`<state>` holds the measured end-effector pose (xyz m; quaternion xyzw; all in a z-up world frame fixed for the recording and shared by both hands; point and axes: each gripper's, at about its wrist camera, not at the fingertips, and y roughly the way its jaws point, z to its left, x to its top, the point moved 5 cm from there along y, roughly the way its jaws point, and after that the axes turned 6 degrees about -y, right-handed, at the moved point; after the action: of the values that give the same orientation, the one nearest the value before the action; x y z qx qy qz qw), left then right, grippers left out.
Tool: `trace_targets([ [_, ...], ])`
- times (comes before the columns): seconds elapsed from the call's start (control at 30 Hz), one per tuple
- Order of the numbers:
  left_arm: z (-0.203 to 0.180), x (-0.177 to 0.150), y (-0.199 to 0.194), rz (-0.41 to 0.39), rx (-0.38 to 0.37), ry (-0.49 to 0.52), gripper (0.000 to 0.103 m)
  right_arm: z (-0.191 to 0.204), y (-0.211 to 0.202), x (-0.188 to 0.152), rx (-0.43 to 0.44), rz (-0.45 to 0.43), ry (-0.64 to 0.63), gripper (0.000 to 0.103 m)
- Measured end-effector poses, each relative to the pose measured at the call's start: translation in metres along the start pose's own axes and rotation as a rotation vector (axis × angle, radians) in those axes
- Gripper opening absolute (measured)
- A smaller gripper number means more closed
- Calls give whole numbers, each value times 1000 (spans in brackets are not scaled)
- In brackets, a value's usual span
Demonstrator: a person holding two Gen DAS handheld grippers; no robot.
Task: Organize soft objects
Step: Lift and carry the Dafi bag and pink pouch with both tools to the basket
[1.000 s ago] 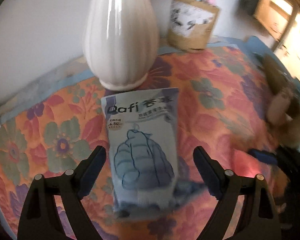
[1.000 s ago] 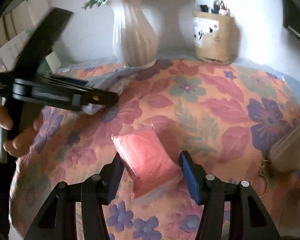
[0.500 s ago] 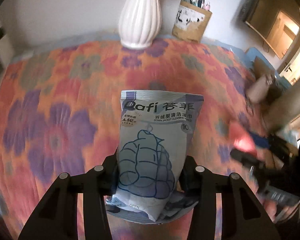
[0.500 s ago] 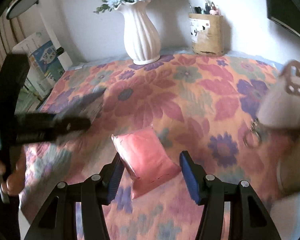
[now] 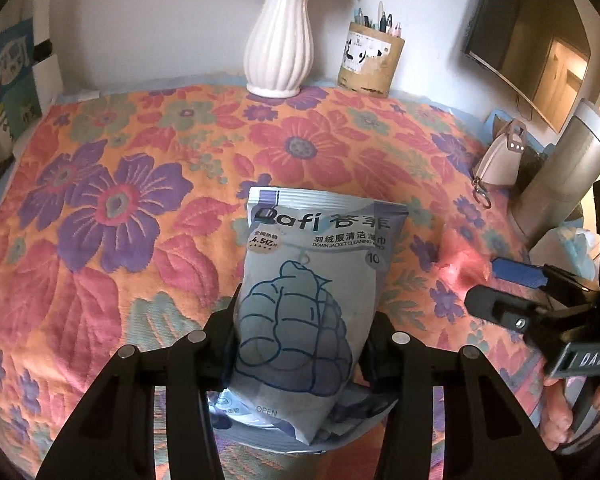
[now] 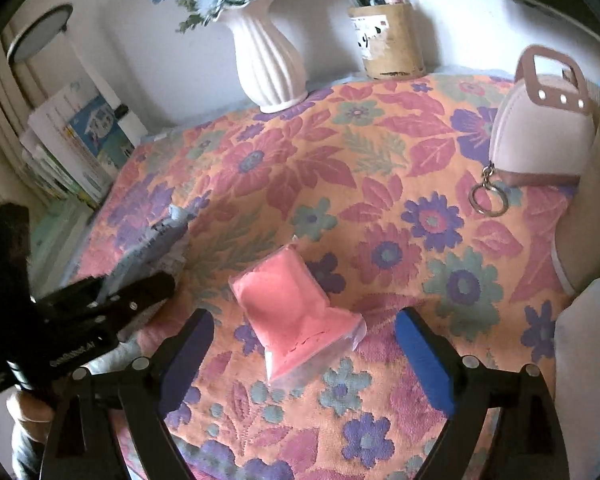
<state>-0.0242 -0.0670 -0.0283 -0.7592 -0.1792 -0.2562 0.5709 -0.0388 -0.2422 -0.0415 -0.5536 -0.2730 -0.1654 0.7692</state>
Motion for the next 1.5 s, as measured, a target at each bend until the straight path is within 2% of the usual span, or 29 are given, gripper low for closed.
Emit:
trace_targets([
  [0.17, -3, -1, 1, -8, 15, 24, 45, 17, 12, 0, -156, 44, -130, 91],
  [0.2, -4, -2, 1, -9, 19, 28, 45, 19, 14, -1, -186, 45, -147, 86],
  [0.23, -4, -2, 1, -10, 24, 34, 45, 21, 13, 0, -210, 31, -158, 66],
  [0.27, -5, -2, 1, -12, 26, 36, 45, 23, 11, 1, -210, 16, -163, 59],
  [0.43, -4, -2, -1, -17, 27, 39, 44, 30, 6, -1, -165, -7, -164, 54],
  [0.57, -10, -6, -10, -28, -12, 52, 44, 39, -8, -6, -133, -14, -151, 54],
  [0.67, -21, -12, -26, -41, -93, 35, 44, 40, -34, -7, -137, -41, -150, 54],
  [0.73, -31, -14, -35, -48, -121, 34, 44, 38, -52, -5, -119, -70, -136, 54],
  [0.87, -68, -14, -59, -70, -206, 75, 44, 26, -93, -4, -98, -133, -99, 54],
  [1.03, -119, -12, -82, -85, -304, 155, 44, -10, -142, -7, -134, -170, -23, 54],
  [1.3, -214, -23, -83, -15, -435, 281, 44, -108, -213, -40, -239, -199, 157, 54],
  [1.5, -298, -27, -76, 18, -475, 395, 44, -178, -260, -60, -302, -265, 305, 54],
])
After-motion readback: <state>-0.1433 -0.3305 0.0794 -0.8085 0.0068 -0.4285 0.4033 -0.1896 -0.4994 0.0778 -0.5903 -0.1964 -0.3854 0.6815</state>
